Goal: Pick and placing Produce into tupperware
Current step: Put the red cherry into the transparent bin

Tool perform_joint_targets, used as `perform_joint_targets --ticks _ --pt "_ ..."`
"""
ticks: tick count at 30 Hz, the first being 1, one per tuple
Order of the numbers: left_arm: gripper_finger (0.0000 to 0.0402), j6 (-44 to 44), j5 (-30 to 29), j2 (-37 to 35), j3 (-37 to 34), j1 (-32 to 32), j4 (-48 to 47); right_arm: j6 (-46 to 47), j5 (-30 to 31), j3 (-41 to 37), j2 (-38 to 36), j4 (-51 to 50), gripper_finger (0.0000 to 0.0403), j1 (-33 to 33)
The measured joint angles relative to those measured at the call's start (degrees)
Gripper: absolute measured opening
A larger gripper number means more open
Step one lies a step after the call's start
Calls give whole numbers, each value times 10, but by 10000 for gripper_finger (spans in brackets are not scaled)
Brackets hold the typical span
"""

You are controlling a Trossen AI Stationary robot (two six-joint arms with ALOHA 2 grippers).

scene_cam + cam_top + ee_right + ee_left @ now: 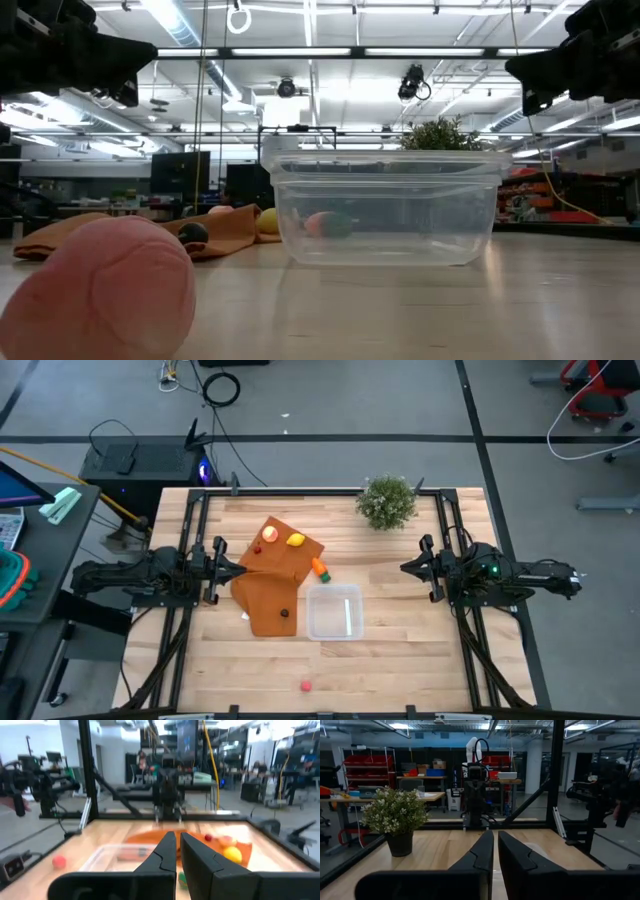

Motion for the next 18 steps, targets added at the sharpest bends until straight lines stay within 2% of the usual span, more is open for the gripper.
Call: perform_joint_targets --ticks 5,13,18 --pt "33 56 0 0 0 0 44 -1 0 0 0 92 0 0" --pt "23 88 0 0 0 0 314 -3 0 0 0 220 0 0" --pt "29 94 -1 0 0 0 418 -22 0 0 0 282 0 0"
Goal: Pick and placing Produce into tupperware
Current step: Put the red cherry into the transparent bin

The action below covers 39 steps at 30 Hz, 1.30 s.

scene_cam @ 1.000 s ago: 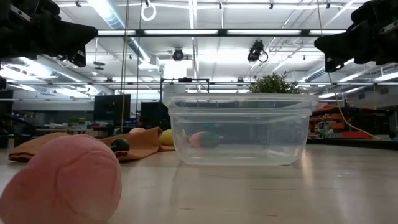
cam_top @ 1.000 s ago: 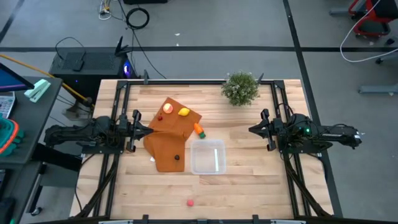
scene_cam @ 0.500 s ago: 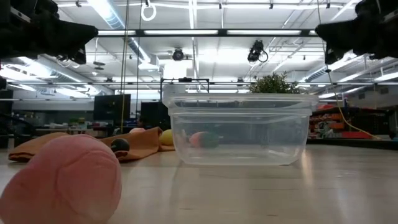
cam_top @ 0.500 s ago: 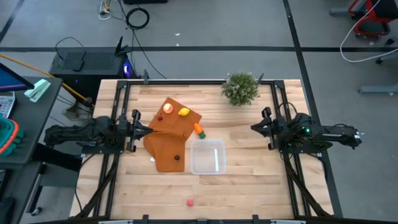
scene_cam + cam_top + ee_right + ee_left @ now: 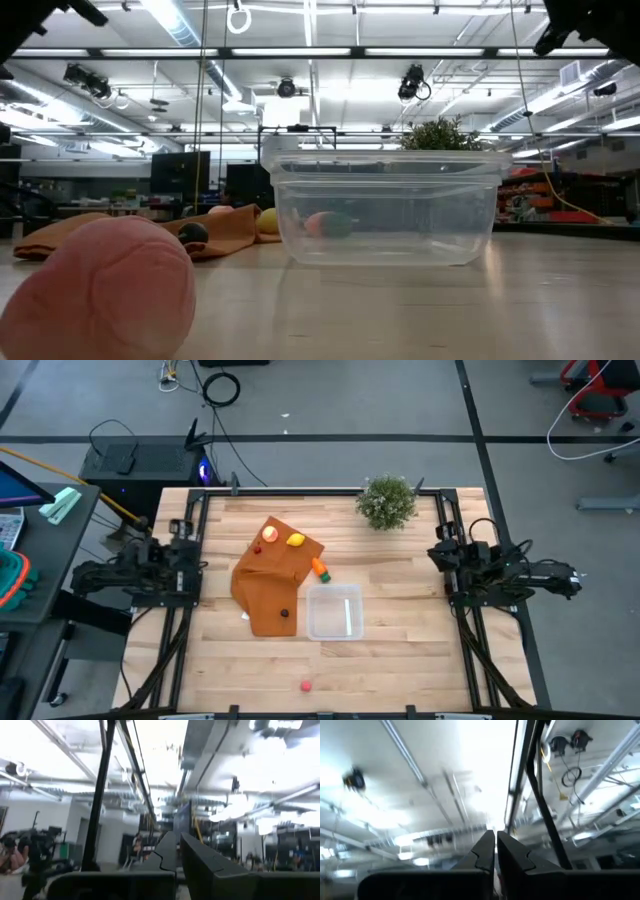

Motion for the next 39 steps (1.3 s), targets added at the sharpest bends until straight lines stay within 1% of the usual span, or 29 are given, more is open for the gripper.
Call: perform_joint_targets --ticks 4,7,9,12,15,17,19,21,23,26,28,30,35,39 --pt "31 86 -3 0 0 0 39 12 0 0 0 54 0 0" --pt "28 105 -4 0 0 0 68 89 14 0 0 112 0 0" --pt "24 102 -4 0 0 0 90 136 52 0 0 135 0 0" --pt "19 86 -15 0 1 0 122 155 144 2 2 131 0 0" --pt "15 46 -59 1 24 0 105 146 231 19 22 132 1 0" --pt "14 -1 -108 4 47 0 69 144 273 44 46 134 2 -1" --pt "14 -48 -163 11 71 0 7 142 292 79 81 134 3 -2" --pt "16 -75 -200 23 98 0 -59 133 298 119 122 134 2 -4" --pt "19 -90 -224 46 127 0 -114 135 298 165 170 130 1 -6" --pt "24 -89 -250 93 163 0 -145 129 298 237 245 107 1 -6" --pt "24 -76 -255 127 189 0 -139 90 304 286 294 83 1 -10" --pt "23 -61 -257 158 212 0 -139 63 314 332 336 33 2 -15" --pt "17 -74 -257 232 264 0 -141 73 319 435 429 -89 1 -30" --pt "17 -78 -257 290 297 0 -152 82 319 506 494 -120 0 -33"
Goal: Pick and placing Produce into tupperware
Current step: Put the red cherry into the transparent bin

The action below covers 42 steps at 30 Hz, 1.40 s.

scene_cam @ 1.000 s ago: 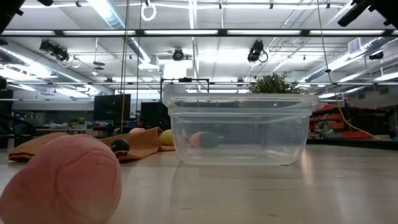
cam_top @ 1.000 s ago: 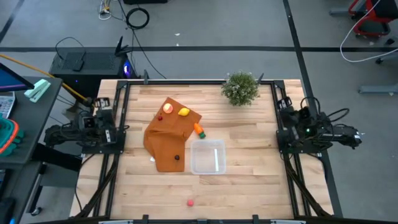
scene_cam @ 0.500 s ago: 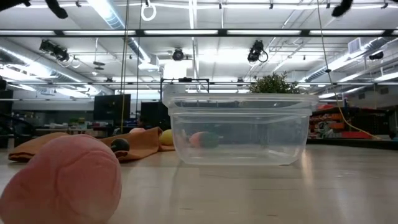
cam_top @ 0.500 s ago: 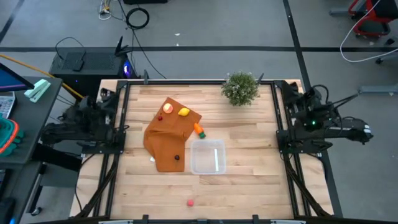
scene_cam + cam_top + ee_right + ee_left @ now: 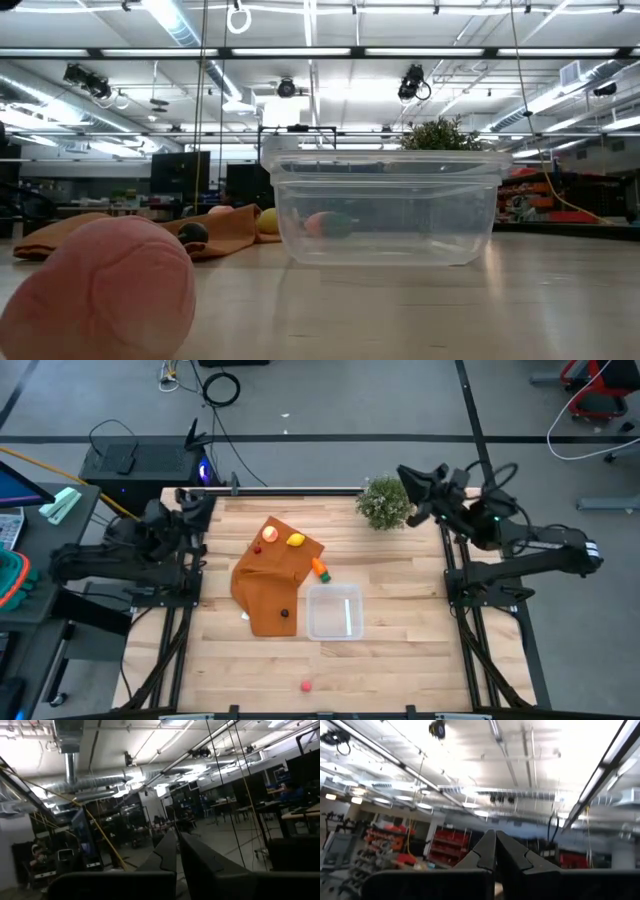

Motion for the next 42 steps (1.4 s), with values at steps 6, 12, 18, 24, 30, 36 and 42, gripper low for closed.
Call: perform_joint_targets --ticks 6,12,18,24,30,36,42 --pt "26 -19 0 82 52 0 -40 27 -18 93 79 -77 1 0" --pt "21 -92 0 140 112 0 -129 127 -51 175 145 -201 1 0" --pt "12 -109 1 168 206 7 -319 130 -56 219 182 -237 1 0" --pt "20 -176 8 200 304 45 -553 130 -56 221 181 -252 1 0" --pt "22 -276 108 229 339 101 -666 139 -70 221 179 -304 1 0" --pt "13 -242 111 265 339 142 -693 180 -100 221 189 -360 1 0" --pt "18 -183 98 287 339 159 -683 176 -98 221 199 -428 1 0"
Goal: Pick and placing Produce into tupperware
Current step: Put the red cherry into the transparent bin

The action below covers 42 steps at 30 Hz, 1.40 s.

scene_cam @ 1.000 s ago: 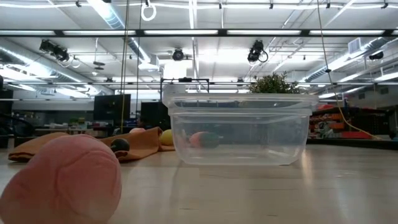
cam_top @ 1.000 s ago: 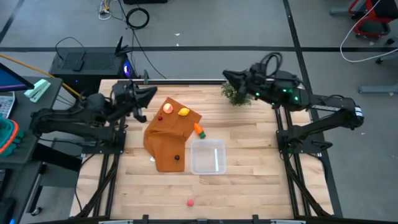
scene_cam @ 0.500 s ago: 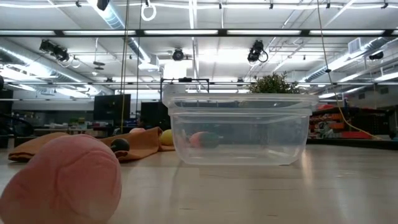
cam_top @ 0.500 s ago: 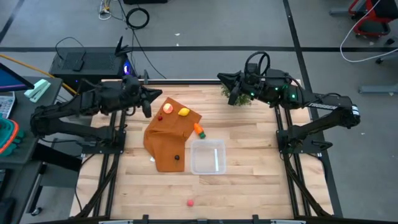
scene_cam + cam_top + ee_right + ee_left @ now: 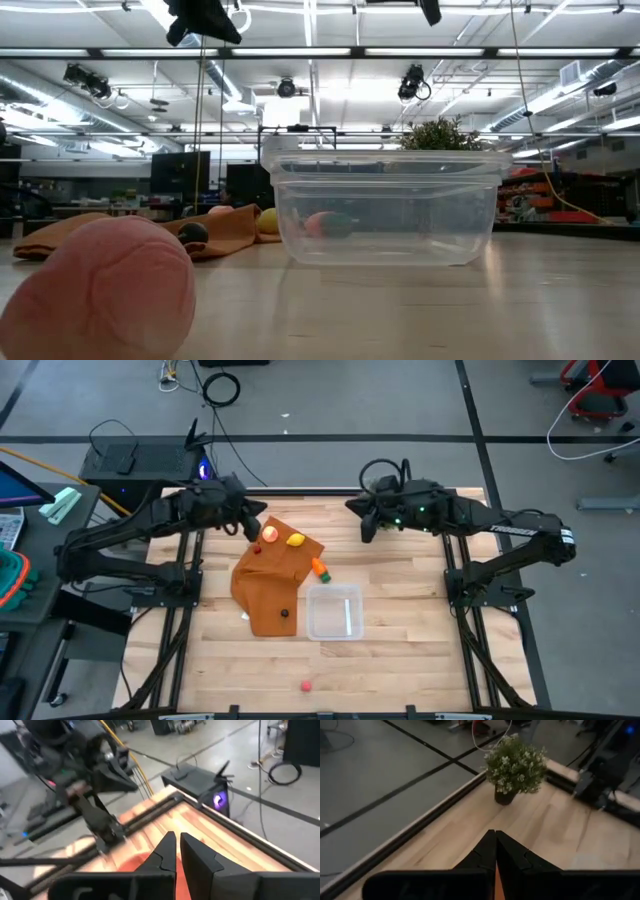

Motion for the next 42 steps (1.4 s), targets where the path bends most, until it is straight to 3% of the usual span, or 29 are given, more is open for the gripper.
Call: perform_joint_targets --ticks 10,15,23,30,36,42 --pt "25 33 14 41 0 2 6 -5 6 0 2 -62 1 0" --pt "28 -57 44 75 0 17 -52 13 6 0 2 -75 1 0" --pt "55 -68 75 137 0 29 -111 18 6 0 2 -75 1 0" --pt "93 -77 155 186 0 65 -161 18 6 0 2 -75 1 0" --pt "145 -48 156 213 0 95 -267 18 7 0 2 -75 1 0" --pt "210 -2 147 219 -1 110 -272 18 7 0 2 -75 1 0"
